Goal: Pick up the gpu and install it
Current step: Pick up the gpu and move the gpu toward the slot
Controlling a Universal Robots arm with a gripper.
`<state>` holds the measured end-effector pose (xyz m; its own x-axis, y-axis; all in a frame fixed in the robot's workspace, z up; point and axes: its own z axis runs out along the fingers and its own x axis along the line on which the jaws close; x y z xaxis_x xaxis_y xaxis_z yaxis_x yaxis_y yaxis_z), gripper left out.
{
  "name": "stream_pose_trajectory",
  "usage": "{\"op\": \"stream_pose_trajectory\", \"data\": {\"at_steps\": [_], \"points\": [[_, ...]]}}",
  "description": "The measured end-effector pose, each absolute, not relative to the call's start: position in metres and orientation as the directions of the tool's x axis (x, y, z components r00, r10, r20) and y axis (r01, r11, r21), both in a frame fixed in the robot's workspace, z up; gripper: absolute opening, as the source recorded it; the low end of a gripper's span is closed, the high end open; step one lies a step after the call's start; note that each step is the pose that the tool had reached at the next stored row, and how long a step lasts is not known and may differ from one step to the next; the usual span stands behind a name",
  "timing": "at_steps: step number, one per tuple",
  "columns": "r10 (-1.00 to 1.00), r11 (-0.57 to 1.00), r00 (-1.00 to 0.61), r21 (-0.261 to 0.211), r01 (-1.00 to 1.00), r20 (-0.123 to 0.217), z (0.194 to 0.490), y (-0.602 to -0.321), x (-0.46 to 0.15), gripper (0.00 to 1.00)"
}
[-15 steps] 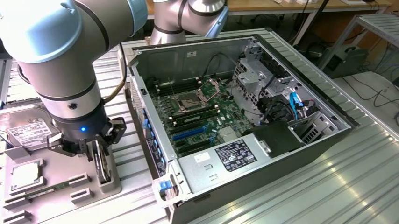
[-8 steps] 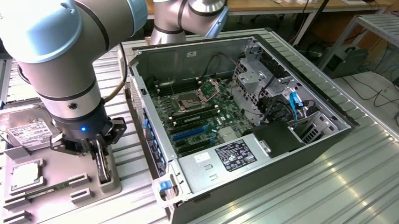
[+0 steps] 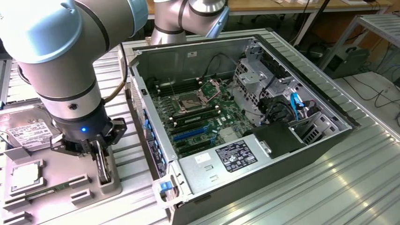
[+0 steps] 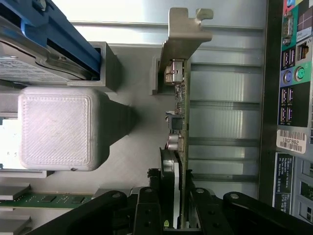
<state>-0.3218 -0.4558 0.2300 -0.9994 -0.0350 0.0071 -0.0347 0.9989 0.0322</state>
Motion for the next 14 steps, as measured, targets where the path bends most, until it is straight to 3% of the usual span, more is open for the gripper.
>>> {"op": "stream_pose_trajectory", "data": {"at_steps": [5, 14], "points": [[-0.035, 0.999, -0.999, 0.032, -0.035, 0.008, 0.237, -0.456, -0.322, 0.28], [-0.035, 0.999, -0.999, 0.033, -0.035, 0.012, 0.279, -0.456, -0.322, 0.28]]}}
